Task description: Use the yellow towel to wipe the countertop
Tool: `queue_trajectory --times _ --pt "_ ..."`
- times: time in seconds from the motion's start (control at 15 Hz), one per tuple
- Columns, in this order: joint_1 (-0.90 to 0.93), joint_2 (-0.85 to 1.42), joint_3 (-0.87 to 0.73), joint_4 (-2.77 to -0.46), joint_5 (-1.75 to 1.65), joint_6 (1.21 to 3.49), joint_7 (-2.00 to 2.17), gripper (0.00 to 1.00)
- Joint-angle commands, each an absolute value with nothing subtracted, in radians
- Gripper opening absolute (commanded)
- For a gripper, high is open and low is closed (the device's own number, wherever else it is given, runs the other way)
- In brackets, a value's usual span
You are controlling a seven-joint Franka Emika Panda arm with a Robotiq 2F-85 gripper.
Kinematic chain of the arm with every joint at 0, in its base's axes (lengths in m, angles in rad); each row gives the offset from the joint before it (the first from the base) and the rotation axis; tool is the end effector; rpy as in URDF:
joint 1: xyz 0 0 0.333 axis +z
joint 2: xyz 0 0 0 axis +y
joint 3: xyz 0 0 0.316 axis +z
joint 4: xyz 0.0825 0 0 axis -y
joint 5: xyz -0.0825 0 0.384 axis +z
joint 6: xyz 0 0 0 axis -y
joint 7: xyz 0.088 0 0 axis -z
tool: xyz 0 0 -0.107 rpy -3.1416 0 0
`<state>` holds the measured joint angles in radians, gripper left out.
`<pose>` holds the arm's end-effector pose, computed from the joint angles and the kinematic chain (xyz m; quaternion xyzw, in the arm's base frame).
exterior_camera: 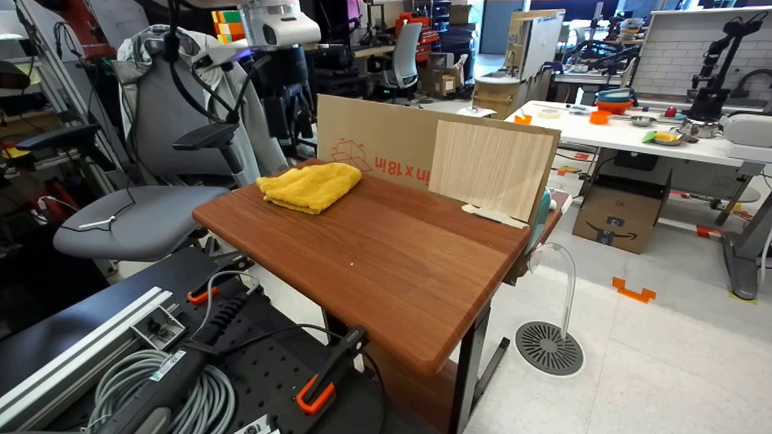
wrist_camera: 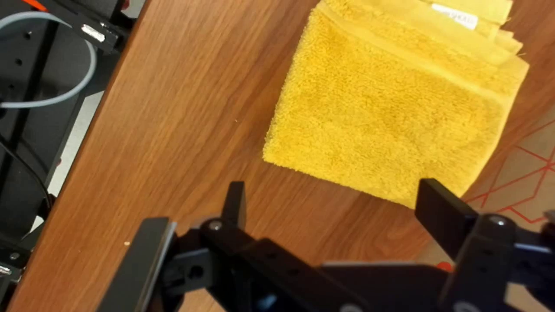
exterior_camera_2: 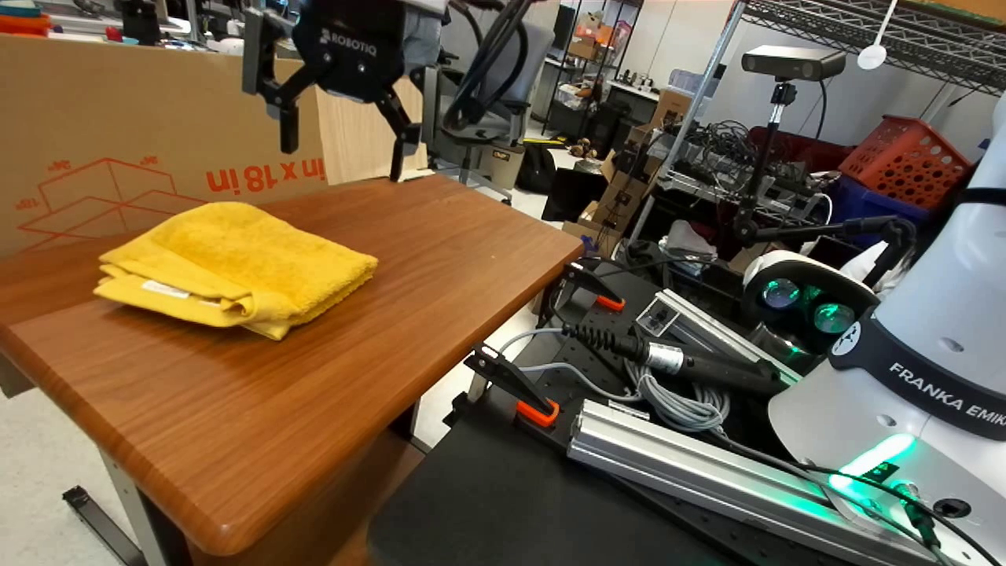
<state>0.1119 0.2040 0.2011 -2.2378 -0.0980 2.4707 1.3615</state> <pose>0.5199 0.1683 0.2829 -0.8827 0.4694 -0.0196 0.0055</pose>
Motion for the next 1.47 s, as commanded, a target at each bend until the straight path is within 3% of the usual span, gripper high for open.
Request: queue_trajectory --times 0.0,0.8,1.4 --pt "0.194 0.306 0.135 -2.154 -0.127 2.451 1.429 1.0" --pt "0.34 0.583 0.014 -1.922 -0.111 2.493 1.56 1.0" --pt "0.326 0.637 -0.091 -1.902 -0.112 2.533 1.607 1.0"
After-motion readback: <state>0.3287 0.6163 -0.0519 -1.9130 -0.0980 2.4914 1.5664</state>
